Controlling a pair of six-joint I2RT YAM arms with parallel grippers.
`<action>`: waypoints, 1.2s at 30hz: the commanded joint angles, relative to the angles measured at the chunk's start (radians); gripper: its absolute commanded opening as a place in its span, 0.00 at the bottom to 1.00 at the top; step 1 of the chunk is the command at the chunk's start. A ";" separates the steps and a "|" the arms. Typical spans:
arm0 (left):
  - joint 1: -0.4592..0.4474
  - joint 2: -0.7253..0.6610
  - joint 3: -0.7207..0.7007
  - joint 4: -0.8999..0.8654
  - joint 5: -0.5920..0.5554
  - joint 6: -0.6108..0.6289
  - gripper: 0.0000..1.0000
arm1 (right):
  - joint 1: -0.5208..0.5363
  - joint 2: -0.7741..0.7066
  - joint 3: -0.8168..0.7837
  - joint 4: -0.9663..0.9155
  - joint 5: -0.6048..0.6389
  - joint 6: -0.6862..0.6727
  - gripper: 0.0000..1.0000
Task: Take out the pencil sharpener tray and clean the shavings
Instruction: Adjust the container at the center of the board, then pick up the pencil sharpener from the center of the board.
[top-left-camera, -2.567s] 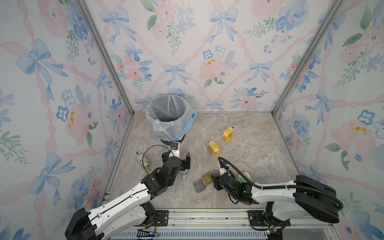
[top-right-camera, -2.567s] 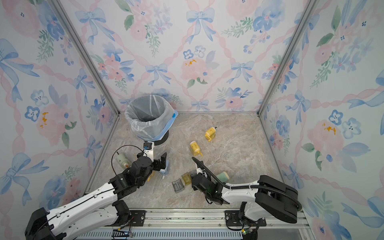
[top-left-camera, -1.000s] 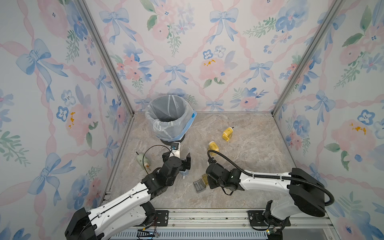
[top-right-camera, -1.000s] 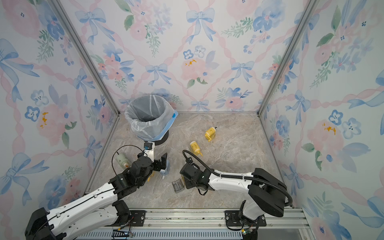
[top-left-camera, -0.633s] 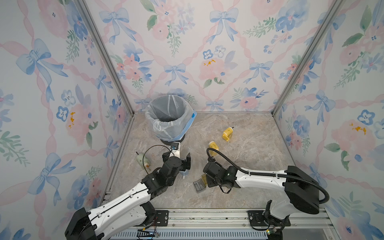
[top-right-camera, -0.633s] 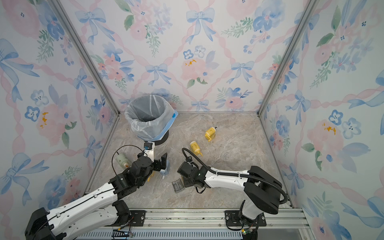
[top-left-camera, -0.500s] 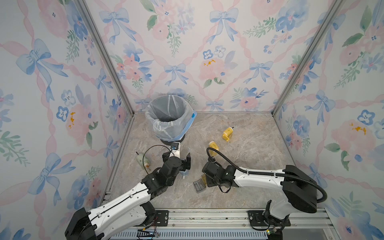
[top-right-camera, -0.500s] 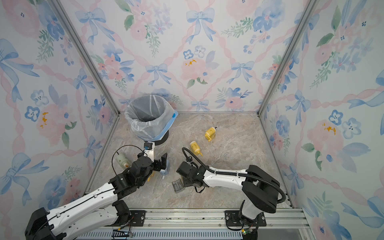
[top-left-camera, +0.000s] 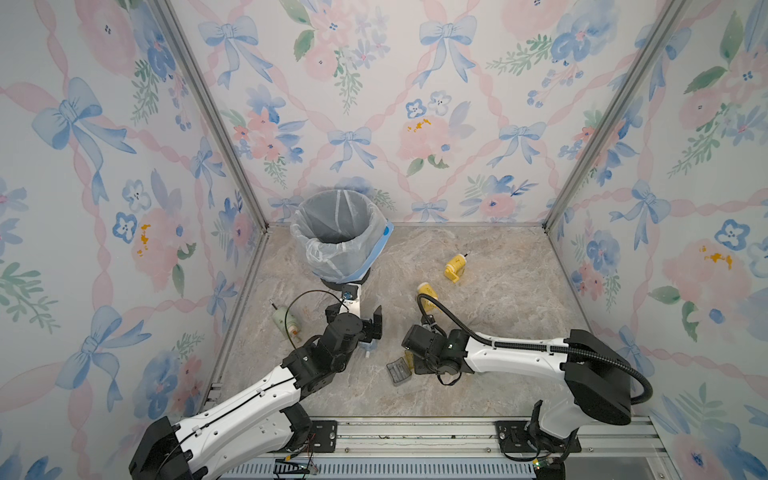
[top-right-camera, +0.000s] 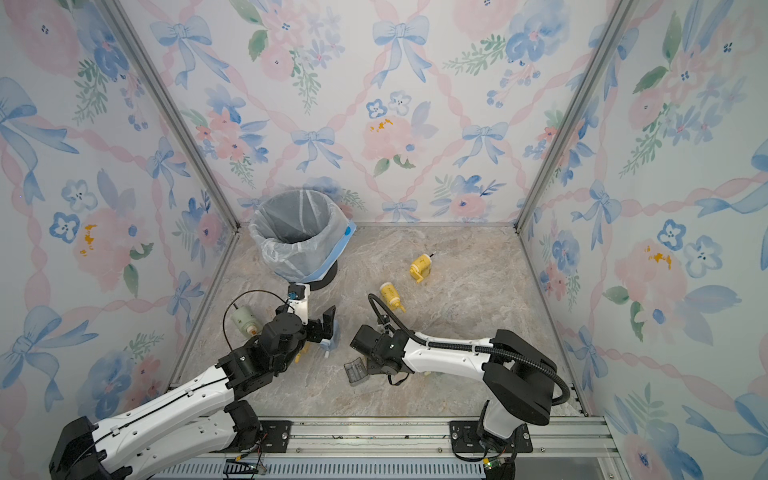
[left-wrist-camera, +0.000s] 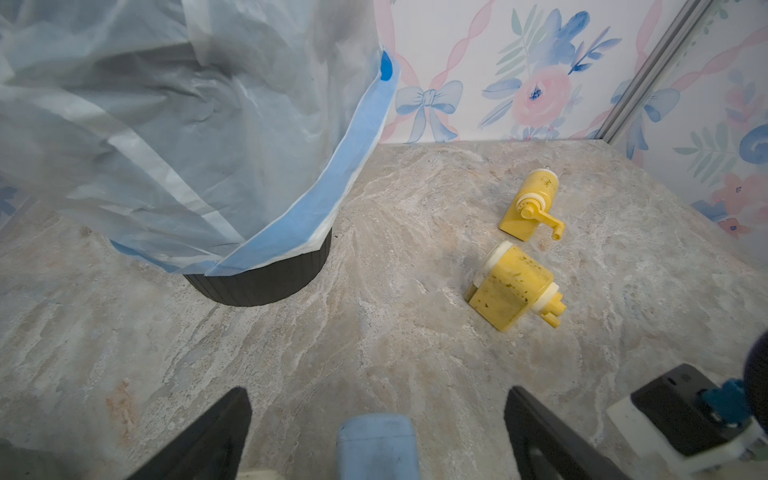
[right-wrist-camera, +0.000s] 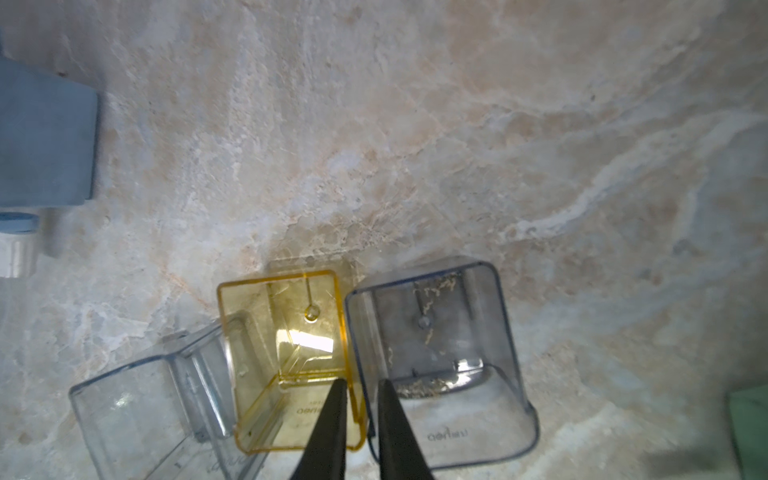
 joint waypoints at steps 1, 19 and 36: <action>0.009 -0.016 -0.008 0.013 0.020 -0.007 0.98 | 0.017 0.026 0.031 -0.064 0.014 0.057 0.17; -0.035 0.033 0.026 0.051 0.164 -0.021 0.98 | 0.017 -0.095 0.062 -0.131 0.100 0.038 0.52; -0.262 0.295 -0.028 0.470 0.345 0.071 0.98 | -0.245 -0.646 -0.192 -0.083 0.194 -0.185 0.90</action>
